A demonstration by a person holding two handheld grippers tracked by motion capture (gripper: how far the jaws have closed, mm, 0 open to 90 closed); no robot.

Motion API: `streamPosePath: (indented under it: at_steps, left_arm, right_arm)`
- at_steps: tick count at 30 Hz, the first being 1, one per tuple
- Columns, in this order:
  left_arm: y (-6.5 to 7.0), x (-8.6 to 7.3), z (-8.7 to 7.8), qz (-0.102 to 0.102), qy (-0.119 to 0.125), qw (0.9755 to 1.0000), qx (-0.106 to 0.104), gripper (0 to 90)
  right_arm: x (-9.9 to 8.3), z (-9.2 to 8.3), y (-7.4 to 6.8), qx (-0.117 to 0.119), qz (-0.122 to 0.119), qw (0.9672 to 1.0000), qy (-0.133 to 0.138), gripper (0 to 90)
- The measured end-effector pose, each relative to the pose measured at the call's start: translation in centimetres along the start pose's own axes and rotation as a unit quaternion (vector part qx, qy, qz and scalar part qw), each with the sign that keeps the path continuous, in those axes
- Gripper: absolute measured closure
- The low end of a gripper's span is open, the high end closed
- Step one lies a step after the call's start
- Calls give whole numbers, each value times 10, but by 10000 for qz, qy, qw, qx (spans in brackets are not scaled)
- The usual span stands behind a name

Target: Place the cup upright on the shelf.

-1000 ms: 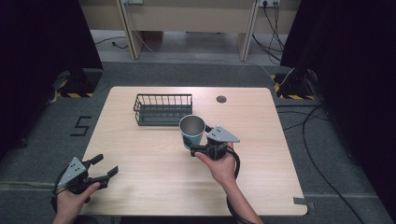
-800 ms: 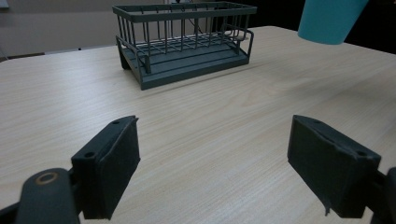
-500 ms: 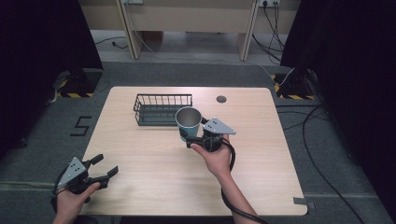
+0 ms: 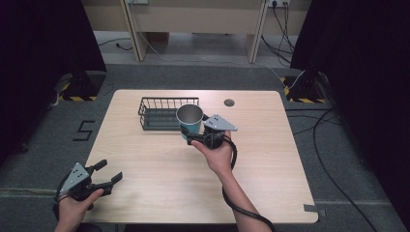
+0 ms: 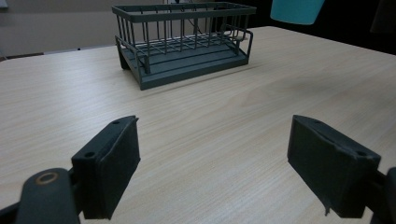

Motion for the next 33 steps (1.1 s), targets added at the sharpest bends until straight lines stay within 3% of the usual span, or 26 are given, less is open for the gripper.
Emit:
streamPosePath:
  at_steps: [33]
  left_arm:
    - [0, 0, 0, -13, 21, 10000, -20, 162]
  right_arm:
    - [26, 53, 18, -119, 131, 9998, 26, 163]
Point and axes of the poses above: each handheld gripper's, and its own axes: z roughly forward along the jaws, x roughly out of its top, y roughly to its right, the point moved 10 cm from there along z, roughly forward along the jaws, and after that the axes turned 1 degree about -y, right-handed, at the moved point
